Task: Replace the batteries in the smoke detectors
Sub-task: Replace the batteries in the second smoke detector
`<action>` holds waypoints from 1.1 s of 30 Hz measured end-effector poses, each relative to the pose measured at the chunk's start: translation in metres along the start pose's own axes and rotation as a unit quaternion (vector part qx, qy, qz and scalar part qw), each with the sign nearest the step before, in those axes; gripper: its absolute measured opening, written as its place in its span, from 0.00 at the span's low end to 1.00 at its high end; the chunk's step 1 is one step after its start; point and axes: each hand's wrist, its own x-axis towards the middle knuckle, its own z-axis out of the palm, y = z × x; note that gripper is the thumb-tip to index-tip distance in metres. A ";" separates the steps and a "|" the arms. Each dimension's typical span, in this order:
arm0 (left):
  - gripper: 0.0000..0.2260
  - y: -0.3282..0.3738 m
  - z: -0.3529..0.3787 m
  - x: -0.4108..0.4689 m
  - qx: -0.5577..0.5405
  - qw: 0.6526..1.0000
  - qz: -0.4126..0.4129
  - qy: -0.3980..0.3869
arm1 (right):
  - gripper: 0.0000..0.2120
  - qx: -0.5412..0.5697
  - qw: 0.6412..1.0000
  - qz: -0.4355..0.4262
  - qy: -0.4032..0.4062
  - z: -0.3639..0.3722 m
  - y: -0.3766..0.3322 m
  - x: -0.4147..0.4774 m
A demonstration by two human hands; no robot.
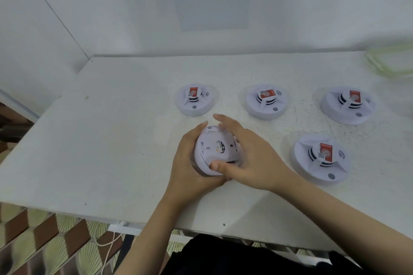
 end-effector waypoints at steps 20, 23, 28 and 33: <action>0.42 0.007 0.007 0.009 -0.039 0.999 -0.030 -0.001 | 0.24 0.430 0.892 0.137 -0.041 -0.020 0.008 -0.007; 0.45 0.002 0.007 0.008 0.000 1.000 -0.013 0.021 | 0.26 0.401 0.902 0.154 -0.037 -0.017 0.009 -0.008; 0.42 -0.004 0.005 0.008 0.057 0.998 0.030 0.023 | 0.36 0.391 0.905 0.163 -0.043 -0.009 0.012 -0.009; 0.41 -0.004 0.009 0.008 0.075 0.995 0.055 0.024 | 0.38 0.383 0.911 0.154 -0.020 -0.001 0.016 -0.007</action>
